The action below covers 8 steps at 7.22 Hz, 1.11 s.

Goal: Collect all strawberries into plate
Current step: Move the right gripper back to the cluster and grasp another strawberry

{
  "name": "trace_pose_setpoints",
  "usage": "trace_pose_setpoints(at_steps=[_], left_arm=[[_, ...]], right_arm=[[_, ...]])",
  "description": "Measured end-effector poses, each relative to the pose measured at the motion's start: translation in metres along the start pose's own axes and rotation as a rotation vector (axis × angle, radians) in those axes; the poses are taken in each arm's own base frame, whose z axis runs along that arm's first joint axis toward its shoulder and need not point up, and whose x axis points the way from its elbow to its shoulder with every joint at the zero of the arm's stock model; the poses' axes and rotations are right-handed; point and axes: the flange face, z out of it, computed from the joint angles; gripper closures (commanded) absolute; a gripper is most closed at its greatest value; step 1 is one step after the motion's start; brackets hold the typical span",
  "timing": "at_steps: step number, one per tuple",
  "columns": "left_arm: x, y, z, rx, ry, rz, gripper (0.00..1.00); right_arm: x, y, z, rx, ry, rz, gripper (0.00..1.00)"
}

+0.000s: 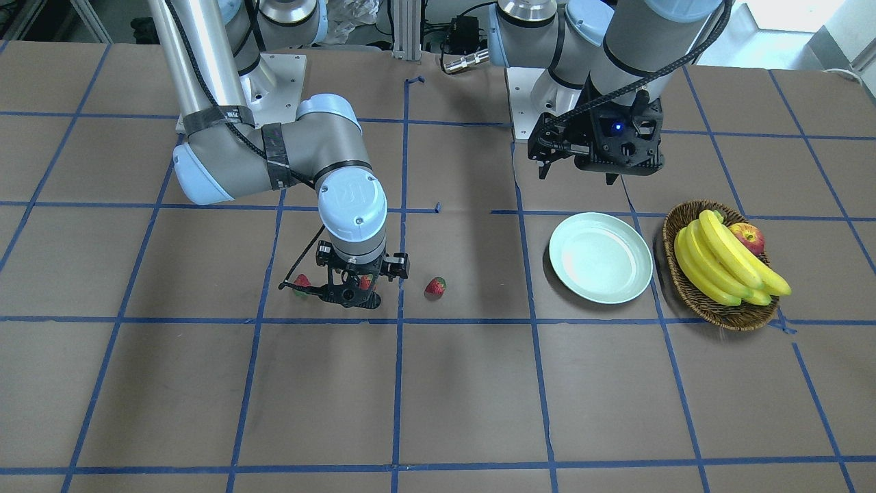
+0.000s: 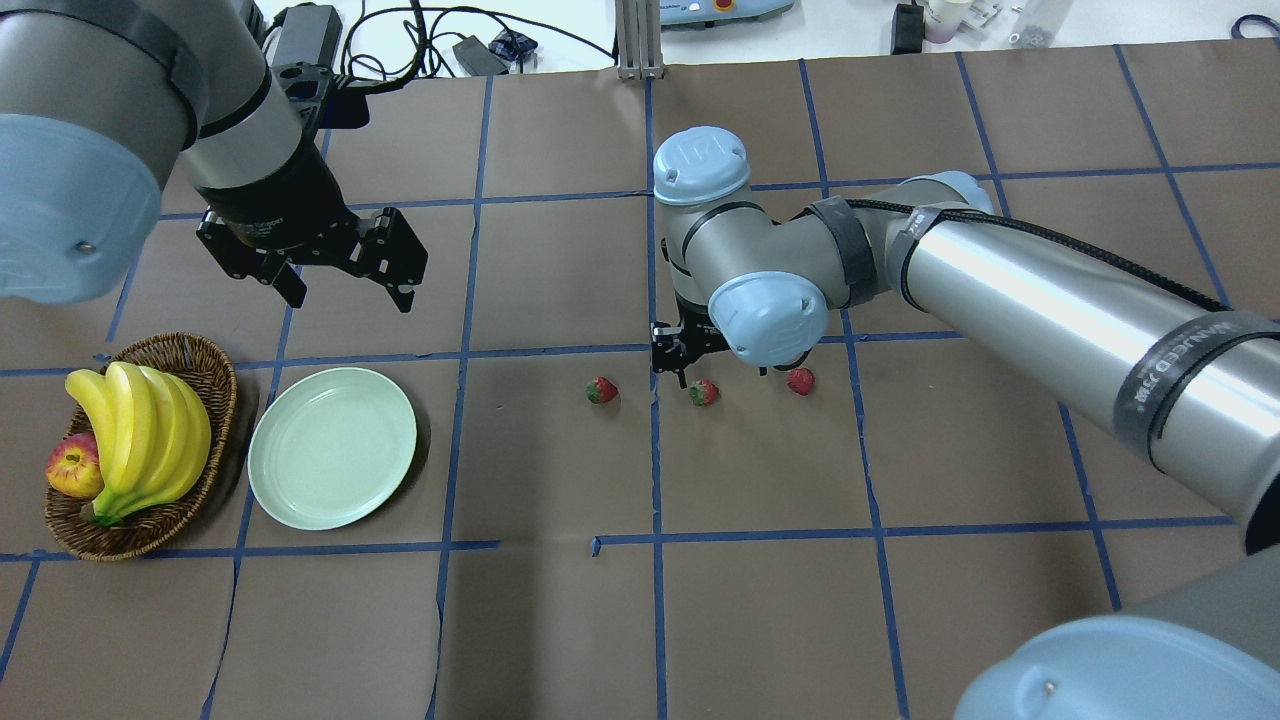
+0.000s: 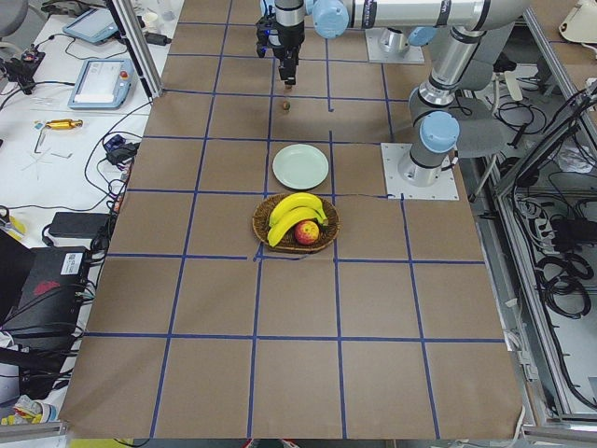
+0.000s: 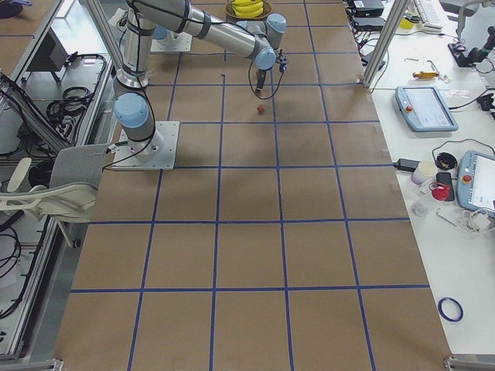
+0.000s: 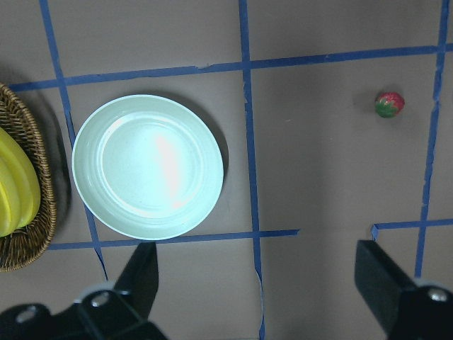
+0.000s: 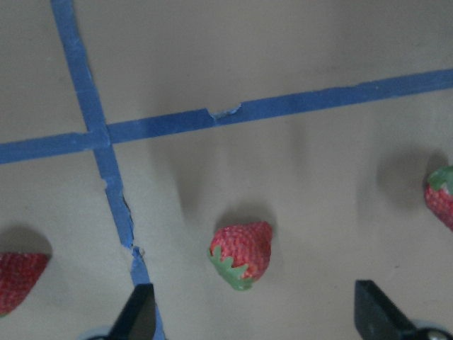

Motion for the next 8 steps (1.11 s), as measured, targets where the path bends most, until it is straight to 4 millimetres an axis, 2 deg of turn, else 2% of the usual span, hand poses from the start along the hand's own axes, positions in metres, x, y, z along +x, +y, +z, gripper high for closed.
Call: trace_pose_setpoints(at_steps=[2,4,5,6,7,8], left_arm=[[0.000,0.000,0.000,0.000,0.000,0.000,0.00],[0.004,0.001,0.001,-0.002,0.001,0.004,0.00],[0.008,0.001,0.002,-0.005,0.000,0.010,0.00],[0.011,0.002,0.005,-0.009,-0.002,0.015,0.00],[0.013,0.003,0.007,-0.014,-0.004,0.019,0.00],[0.013,0.004,0.009,-0.016,-0.006,0.021,0.00]], right_arm=[[-0.002,0.001,0.005,-0.011,-0.010,0.077,0.00],[0.001,0.006,0.020,-0.040,0.003,0.091,0.00],[0.002,0.007,0.028,-0.054,0.011,0.090,0.14],[0.002,0.007,0.032,-0.060,0.014,0.087,0.22],[0.002,0.005,0.034,-0.058,0.013,0.084,0.22],[0.002,0.001,0.034,-0.048,0.007,0.085,0.30]])
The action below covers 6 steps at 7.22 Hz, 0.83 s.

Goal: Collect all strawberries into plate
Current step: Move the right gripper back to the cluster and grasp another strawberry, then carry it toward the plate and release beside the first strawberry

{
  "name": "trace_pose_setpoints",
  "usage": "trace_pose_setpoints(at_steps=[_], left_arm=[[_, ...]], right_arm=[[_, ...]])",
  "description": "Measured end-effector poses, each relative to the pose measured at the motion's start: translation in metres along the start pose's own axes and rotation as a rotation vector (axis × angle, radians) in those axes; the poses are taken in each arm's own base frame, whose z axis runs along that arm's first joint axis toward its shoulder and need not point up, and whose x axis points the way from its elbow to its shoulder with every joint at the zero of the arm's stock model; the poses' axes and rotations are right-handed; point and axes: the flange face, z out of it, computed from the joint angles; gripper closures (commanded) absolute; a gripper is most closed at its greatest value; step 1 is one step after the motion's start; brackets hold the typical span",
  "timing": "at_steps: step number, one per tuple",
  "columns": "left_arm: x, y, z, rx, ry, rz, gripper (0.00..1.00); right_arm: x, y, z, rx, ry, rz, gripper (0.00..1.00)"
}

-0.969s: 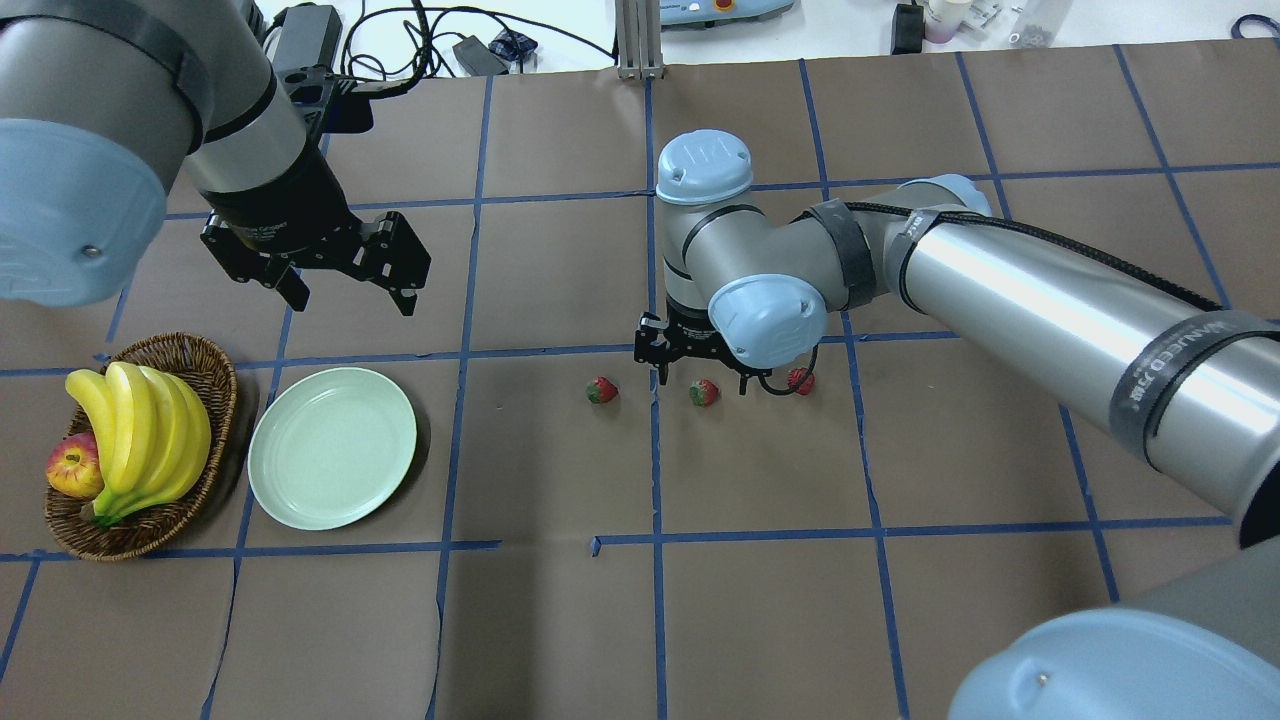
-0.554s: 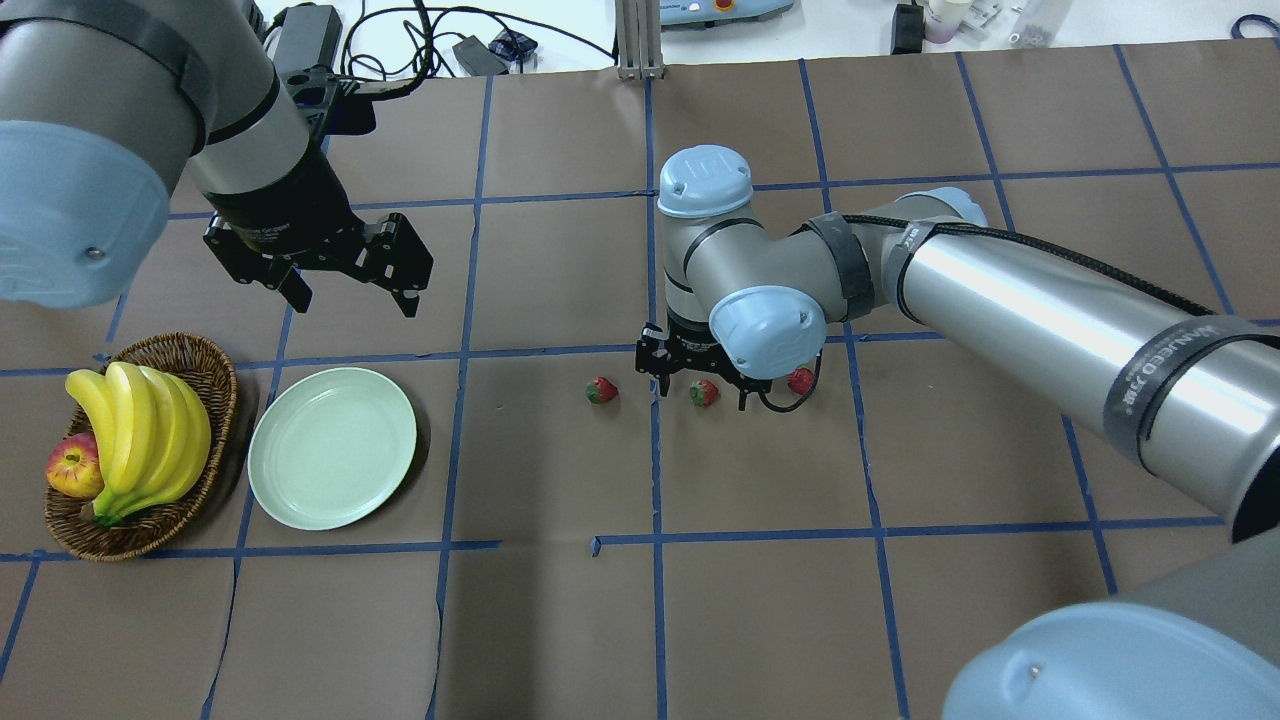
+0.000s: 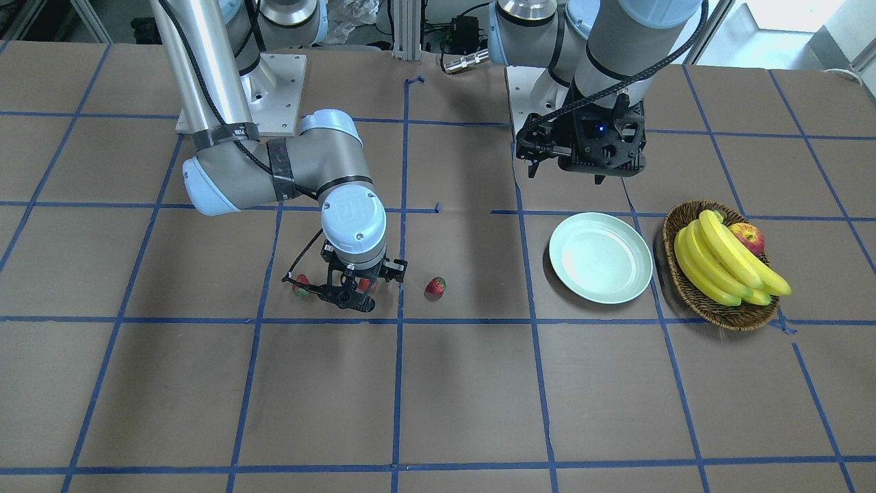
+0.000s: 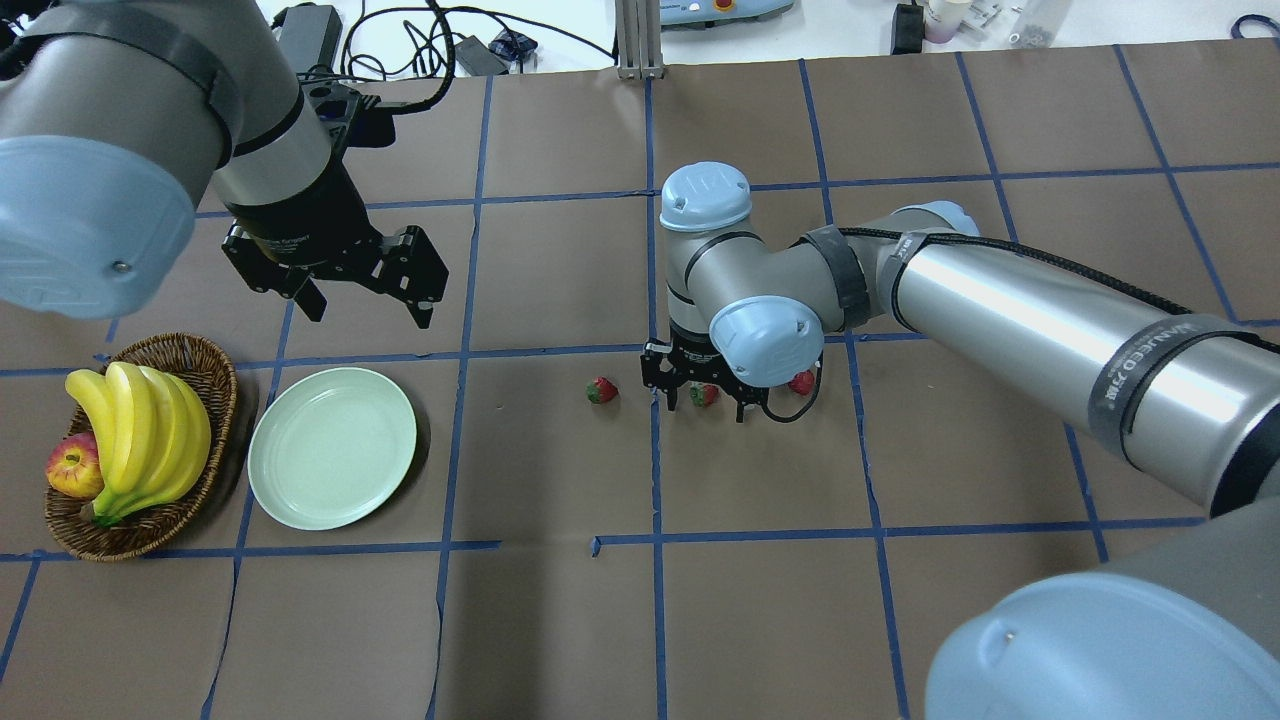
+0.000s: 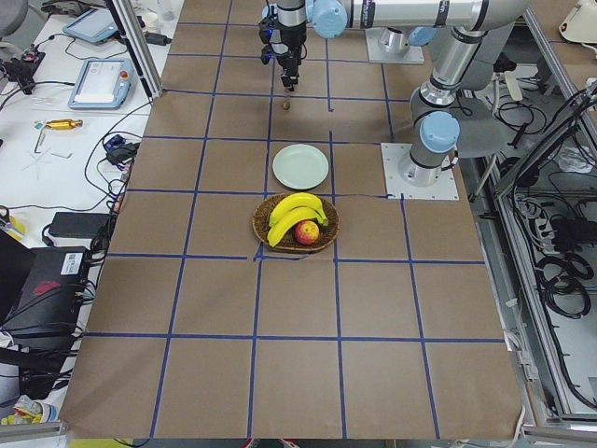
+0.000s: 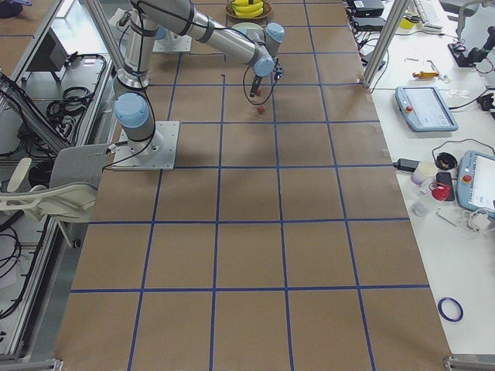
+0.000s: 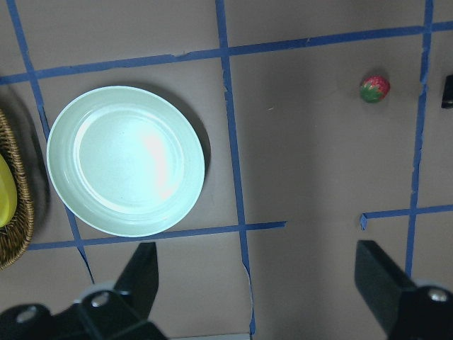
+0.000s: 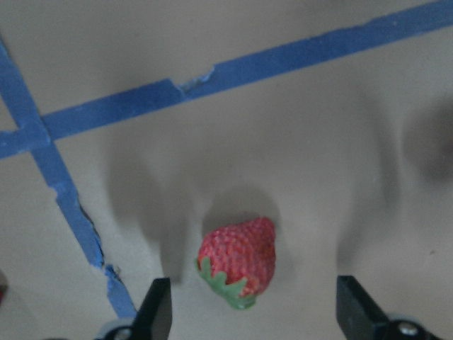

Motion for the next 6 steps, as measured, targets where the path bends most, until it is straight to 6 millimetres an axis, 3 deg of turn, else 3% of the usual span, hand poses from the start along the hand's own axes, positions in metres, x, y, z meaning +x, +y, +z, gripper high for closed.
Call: trace_pose_setpoints(at_steps=[1,2,3,6], left_arm=[[0.0001,0.0003,0.0008,0.000,-0.002,0.001,0.00],[0.0002,0.0005,0.0013,0.000,-0.003,0.002,0.00],[0.0001,0.0005,0.0015,0.000,-0.004,0.002,0.00],[0.0001,0.0006,0.0017,0.000,-0.004,0.003,0.00]], right_arm=[[0.0004,-0.0043,0.0004,0.010,-0.007,0.003,0.34],[0.0017,-0.0073,0.0005,0.014,-0.010,0.006,0.85],[0.0025,-0.0087,0.0002,0.016,-0.010,0.008,1.00],[0.0032,-0.0103,-0.0024,0.026,-0.006,0.009,1.00]])
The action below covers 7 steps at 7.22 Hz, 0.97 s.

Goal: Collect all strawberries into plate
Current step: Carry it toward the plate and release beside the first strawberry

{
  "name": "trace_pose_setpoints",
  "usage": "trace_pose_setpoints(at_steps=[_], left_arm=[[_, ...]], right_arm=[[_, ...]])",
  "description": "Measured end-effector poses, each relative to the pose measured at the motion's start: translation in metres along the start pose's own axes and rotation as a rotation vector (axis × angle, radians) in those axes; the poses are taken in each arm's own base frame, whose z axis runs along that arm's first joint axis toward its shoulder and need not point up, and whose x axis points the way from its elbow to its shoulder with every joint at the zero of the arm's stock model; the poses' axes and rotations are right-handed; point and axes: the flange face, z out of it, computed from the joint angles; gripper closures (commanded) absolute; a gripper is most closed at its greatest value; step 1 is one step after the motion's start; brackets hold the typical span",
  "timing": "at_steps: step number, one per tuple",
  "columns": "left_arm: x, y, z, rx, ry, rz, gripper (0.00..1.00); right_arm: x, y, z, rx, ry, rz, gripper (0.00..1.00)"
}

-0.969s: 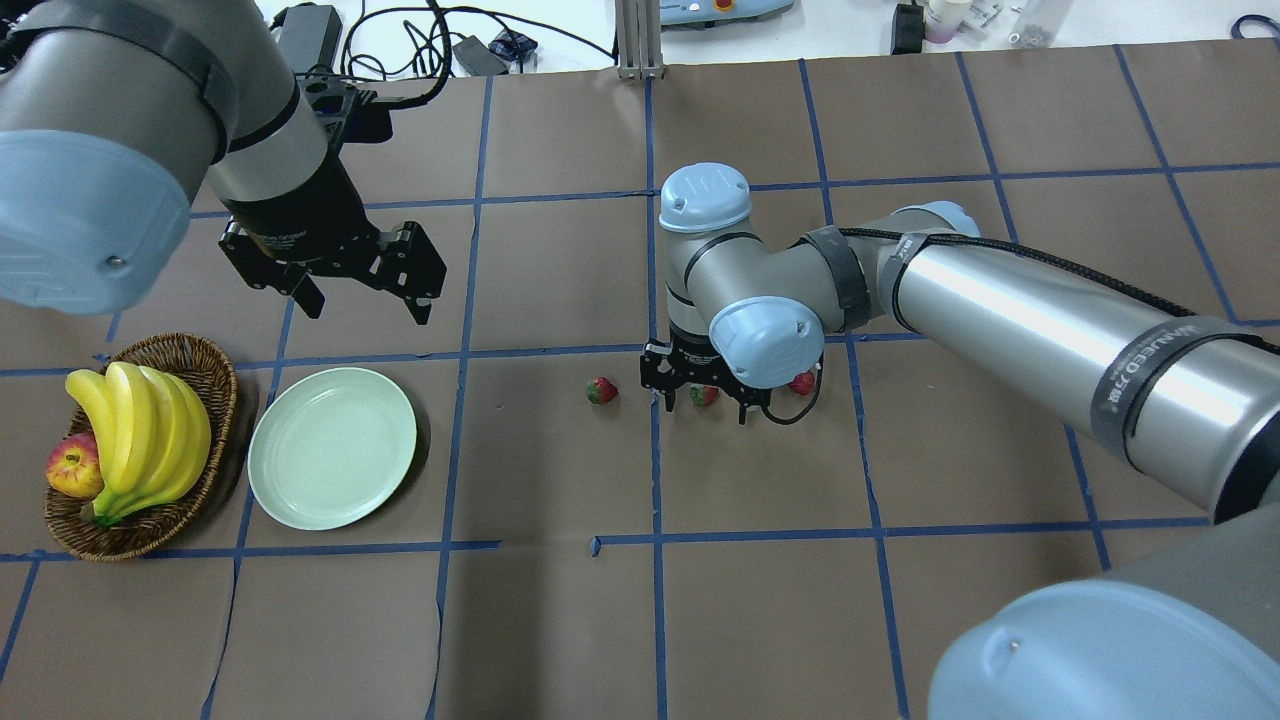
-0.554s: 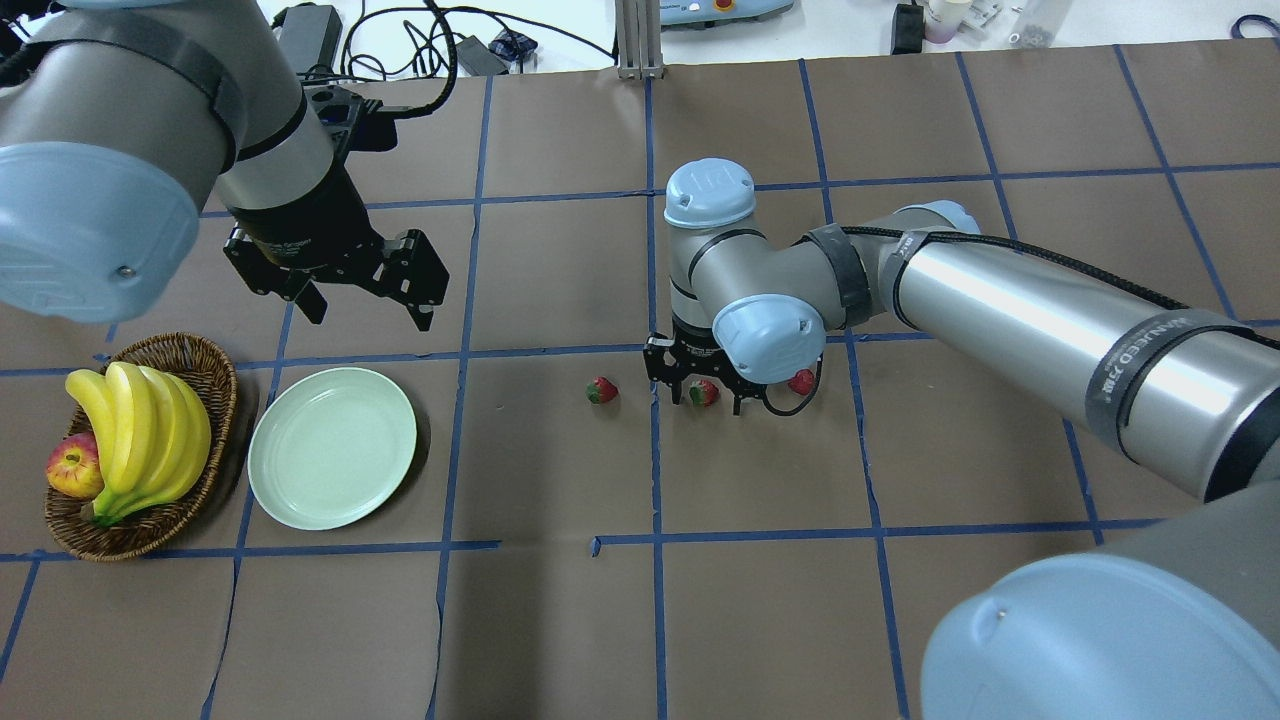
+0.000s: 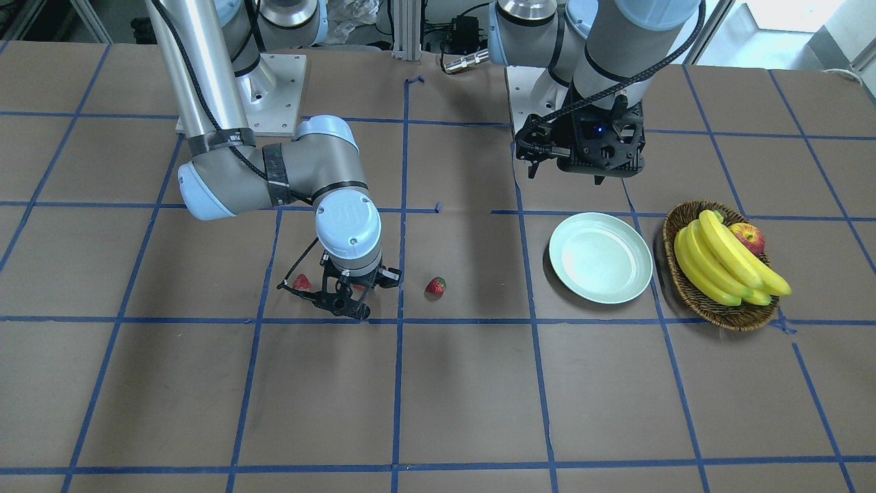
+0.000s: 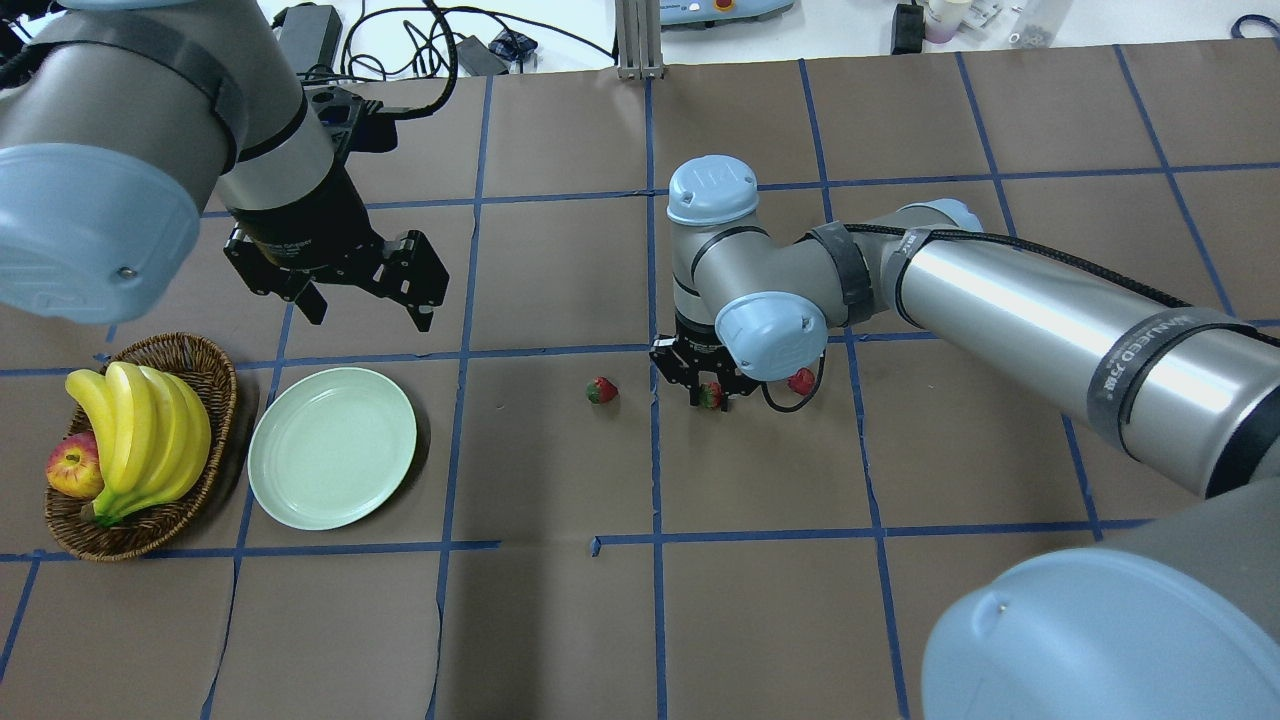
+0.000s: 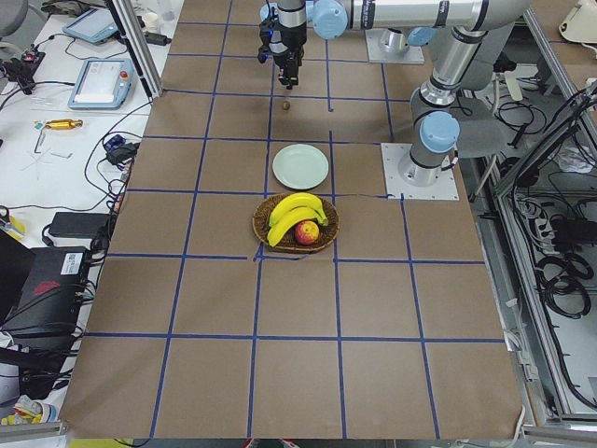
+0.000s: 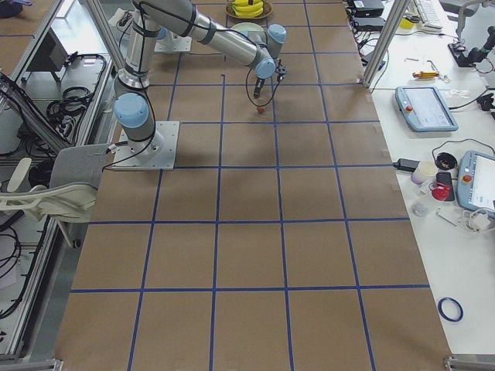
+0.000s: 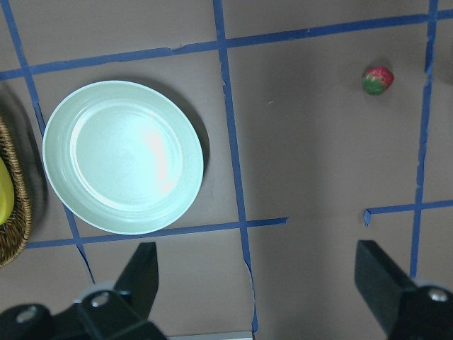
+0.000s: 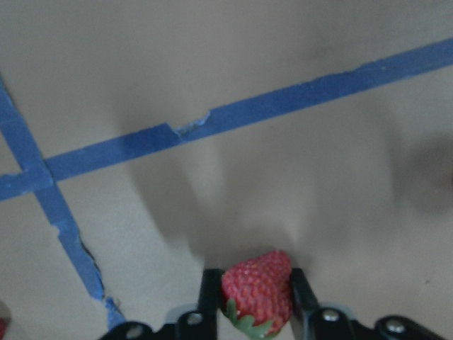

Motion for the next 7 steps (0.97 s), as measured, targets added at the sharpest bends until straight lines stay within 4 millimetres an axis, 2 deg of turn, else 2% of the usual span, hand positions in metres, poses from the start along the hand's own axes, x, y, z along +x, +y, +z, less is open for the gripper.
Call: trace_pose_setpoints(at_steps=[2,3,5,6,7], left_arm=[[0.000,0.000,-0.001,0.001,0.000,0.001,0.00],[0.000,0.000,-0.002,0.005,-0.001,0.001,0.00],[-0.001,-0.001,-0.006,0.015,0.003,0.001,0.00],[-0.005,0.000,-0.009,0.022,0.004,-0.003,0.00],[-0.012,-0.001,-0.014,0.031,0.001,-0.013,0.00]], right_arm=[[-0.001,-0.004,-0.013,0.026,-0.002,0.003,1.00],[-0.004,-0.008,-0.032,0.057,-0.015,0.006,1.00],[-0.010,-0.010,-0.091,0.120,-0.052,0.011,1.00],[-0.018,-0.006,-0.113,0.136,-0.063,-0.007,1.00],[-0.032,0.004,-0.122,0.148,-0.068,-0.051,1.00]])
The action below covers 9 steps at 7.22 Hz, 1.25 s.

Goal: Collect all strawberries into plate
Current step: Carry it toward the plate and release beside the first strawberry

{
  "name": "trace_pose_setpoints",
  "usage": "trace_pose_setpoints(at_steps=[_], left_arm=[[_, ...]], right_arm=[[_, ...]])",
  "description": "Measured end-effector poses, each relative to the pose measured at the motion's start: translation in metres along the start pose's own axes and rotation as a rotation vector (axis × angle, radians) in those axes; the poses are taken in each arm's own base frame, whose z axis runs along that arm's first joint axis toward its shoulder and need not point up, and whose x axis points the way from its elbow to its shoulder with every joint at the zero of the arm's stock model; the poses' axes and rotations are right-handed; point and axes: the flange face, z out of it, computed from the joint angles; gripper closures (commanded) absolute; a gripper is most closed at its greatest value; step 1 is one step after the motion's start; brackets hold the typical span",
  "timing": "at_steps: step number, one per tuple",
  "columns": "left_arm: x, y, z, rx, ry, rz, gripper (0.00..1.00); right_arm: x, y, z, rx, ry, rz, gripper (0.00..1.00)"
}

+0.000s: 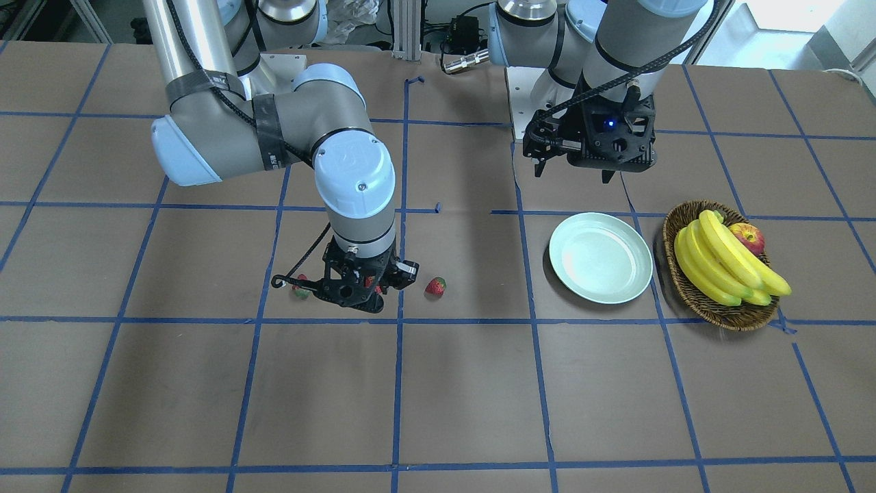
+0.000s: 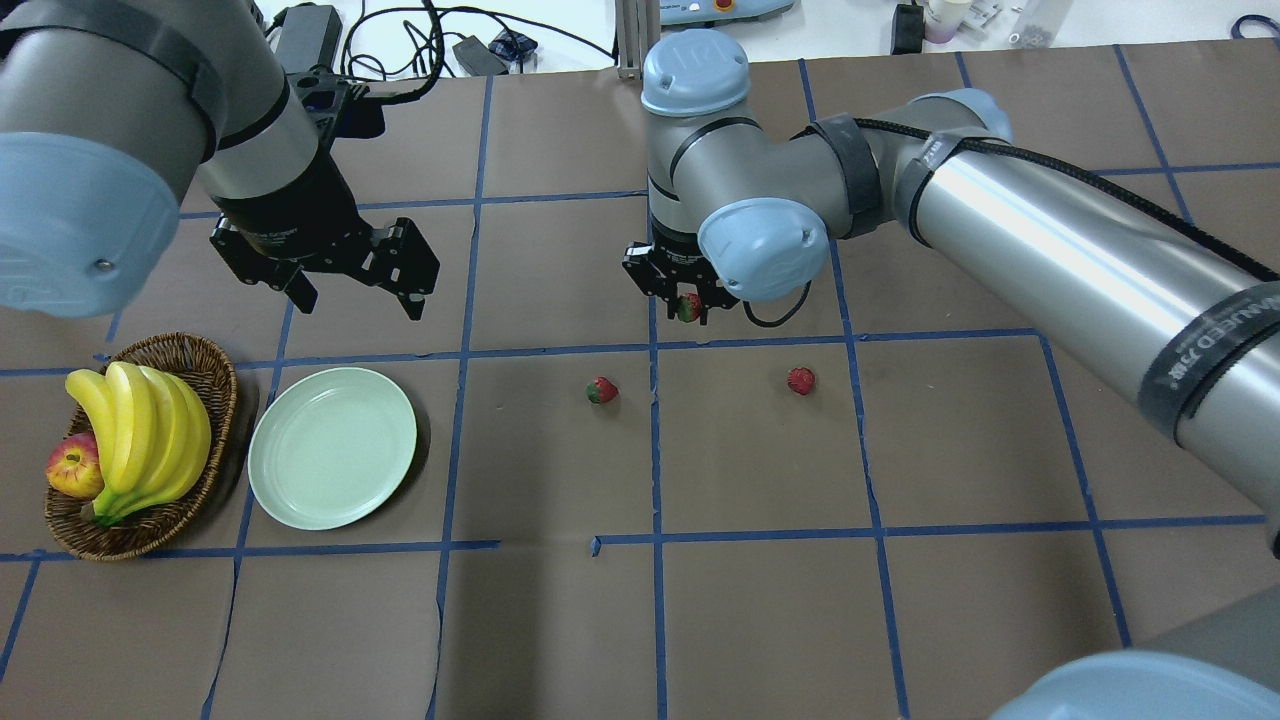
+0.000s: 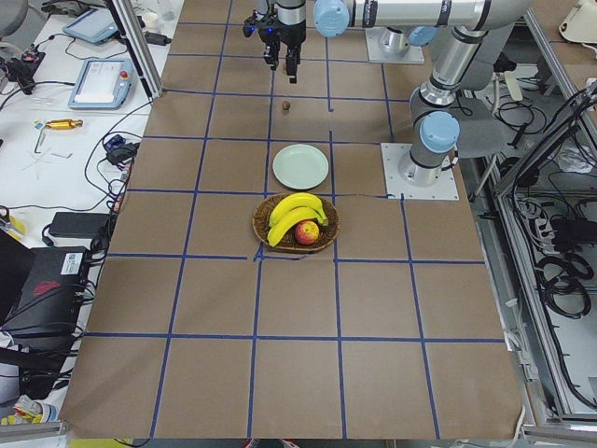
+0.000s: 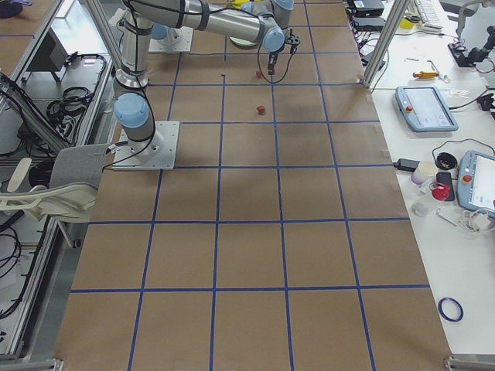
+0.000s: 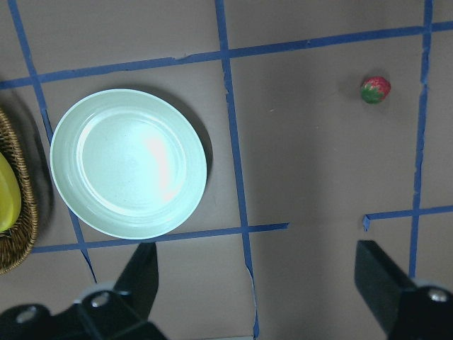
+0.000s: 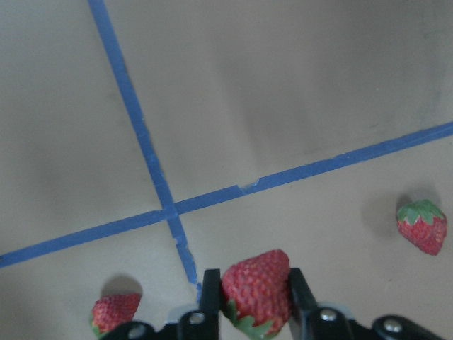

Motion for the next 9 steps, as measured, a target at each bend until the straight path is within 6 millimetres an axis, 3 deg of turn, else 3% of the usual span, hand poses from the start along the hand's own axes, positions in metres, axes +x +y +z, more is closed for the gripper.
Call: trace_pose_setpoints(at_steps=[2,5,7,8,9], left_arm=[[-0.024,-0.003,-0.012,0.023,-0.006,-0.021,0.00],[-0.058,-0.002,-0.022,0.039,-0.008,-0.042,0.00],[-0.061,-0.001,-0.022,0.037,-0.009,-0.044,0.00],[-0.062,-0.001,-0.022,0.036,-0.011,-0.044,0.00],[-0.062,0.000,-0.021,0.033,-0.011,-0.045,0.00]], right_arm=[[-0.036,0.030,0.000,0.010,-0.007,-0.124,1.00],[-0.092,0.076,0.030,0.001,-0.048,-0.249,1.00],[-0.110,0.087,0.055,-0.043,-0.085,-0.299,0.81],[-0.114,0.090,0.065,-0.057,-0.092,-0.314,0.46],[-0.116,0.092,0.071,-0.066,-0.094,-0.320,0.46]])
